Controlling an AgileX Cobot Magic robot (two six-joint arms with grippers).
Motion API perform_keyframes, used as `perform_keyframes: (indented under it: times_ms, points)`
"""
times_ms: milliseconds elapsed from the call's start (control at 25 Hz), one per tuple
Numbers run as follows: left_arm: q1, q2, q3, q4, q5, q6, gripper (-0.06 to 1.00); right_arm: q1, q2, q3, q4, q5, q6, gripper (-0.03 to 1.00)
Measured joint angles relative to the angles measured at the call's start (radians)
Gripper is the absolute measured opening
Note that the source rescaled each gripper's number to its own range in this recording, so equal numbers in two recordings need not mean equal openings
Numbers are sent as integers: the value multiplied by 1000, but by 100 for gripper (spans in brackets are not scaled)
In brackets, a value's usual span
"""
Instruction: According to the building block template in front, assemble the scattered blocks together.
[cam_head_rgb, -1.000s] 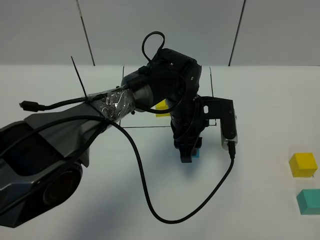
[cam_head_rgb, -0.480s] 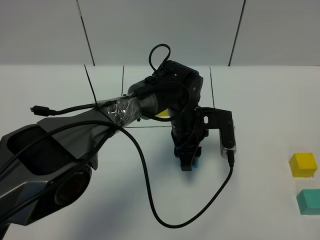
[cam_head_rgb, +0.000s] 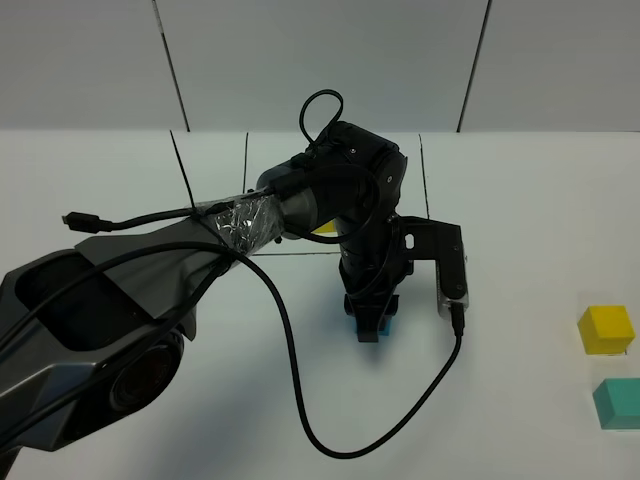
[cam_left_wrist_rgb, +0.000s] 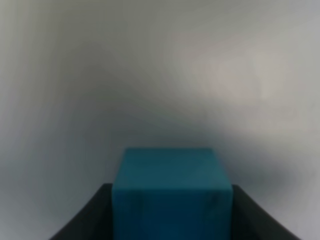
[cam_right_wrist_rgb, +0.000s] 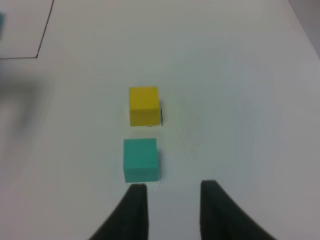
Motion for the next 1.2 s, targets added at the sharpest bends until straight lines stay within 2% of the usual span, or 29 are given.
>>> perform_keyframes:
  times_ms: [240, 320, 680, 880, 960, 1040, 1200]
  points:
    - [0, 0, 0, 0, 1, 0, 1, 0, 0, 0, 0, 0, 0, 0]
    - [0, 0, 0, 3, 5, 0, 5, 0, 0, 0, 0, 0, 0, 0]
    - [0, -29, 0, 17, 20, -6, 51, 0, 0, 0, 0, 0, 0, 0]
    - [0, -125, 0, 28, 27, -90, 83, 0, 0, 0, 0, 0, 0, 0]
    - [0, -169, 0, 58, 50, -148, 91, 0, 0, 0, 0, 0, 0, 0]
    - [0, -221, 0, 124, 75, -217, 97, 0, 0, 0, 0, 0, 0, 0]
    - [3, -342, 0, 284, 76, -377, 100, 0, 0, 0, 0, 0, 0, 0]
